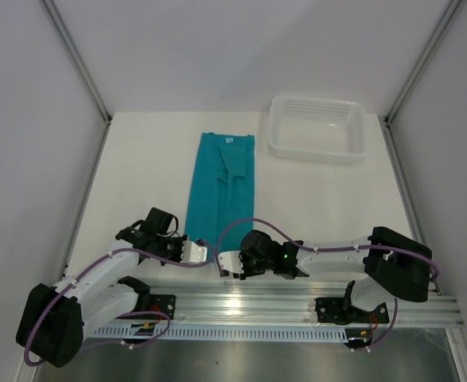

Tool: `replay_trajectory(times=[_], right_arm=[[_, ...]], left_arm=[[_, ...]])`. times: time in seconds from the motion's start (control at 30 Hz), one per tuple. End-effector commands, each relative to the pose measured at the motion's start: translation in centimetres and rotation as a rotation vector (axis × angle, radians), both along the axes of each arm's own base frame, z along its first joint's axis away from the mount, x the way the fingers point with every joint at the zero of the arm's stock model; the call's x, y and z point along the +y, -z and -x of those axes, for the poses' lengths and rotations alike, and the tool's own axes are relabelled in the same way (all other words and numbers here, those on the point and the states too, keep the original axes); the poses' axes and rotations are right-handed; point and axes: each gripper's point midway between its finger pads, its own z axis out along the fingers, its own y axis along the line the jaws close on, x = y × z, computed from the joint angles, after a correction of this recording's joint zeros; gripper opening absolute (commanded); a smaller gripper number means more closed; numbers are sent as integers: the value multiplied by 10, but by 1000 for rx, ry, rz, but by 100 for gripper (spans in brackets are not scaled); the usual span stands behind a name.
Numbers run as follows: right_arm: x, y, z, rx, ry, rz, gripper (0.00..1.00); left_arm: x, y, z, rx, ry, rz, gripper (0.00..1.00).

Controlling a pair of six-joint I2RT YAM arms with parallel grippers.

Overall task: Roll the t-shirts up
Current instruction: Roll the tshirt

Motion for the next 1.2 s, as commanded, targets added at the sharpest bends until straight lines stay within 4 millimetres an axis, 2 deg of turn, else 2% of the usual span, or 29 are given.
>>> replay_trajectory(times=[0.0,0.1,0.2,0.23,0.3,0.5,0.63,0.73,0.9,1.17], right_arm=[[-4,6,-3,-3,16,44,33],[-7,8,-5,-8,24,59,32],[-10,8,-6,-10,33,85,25],[-11,8,-6,-10,32,90,13],[-13,11,-4,1,27,110,0],[-12,6,0,29,31,95,0],[-8,-16,9,65,19,36,0],[-8,-23,18,99,7,28,0],[-13,-19,23,108,23,72,0],[-9,-35,54,264,-35,40,0]], left_arm=[[-9,-7,6,30,9,47,1],[-7,-7,5,18,9,40,1],[-8,-10,4,14,7,45,1],[-9,-12,4,12,7,50,1],[-9,-14,5,23,2,53,1],[-12,-19,14,104,-40,73,1],[-8,-19,20,112,-46,64,1],[-4,-23,29,134,-51,52,1],[2,-17,35,163,-84,28,1],[3,-26,57,291,-136,30,1]])
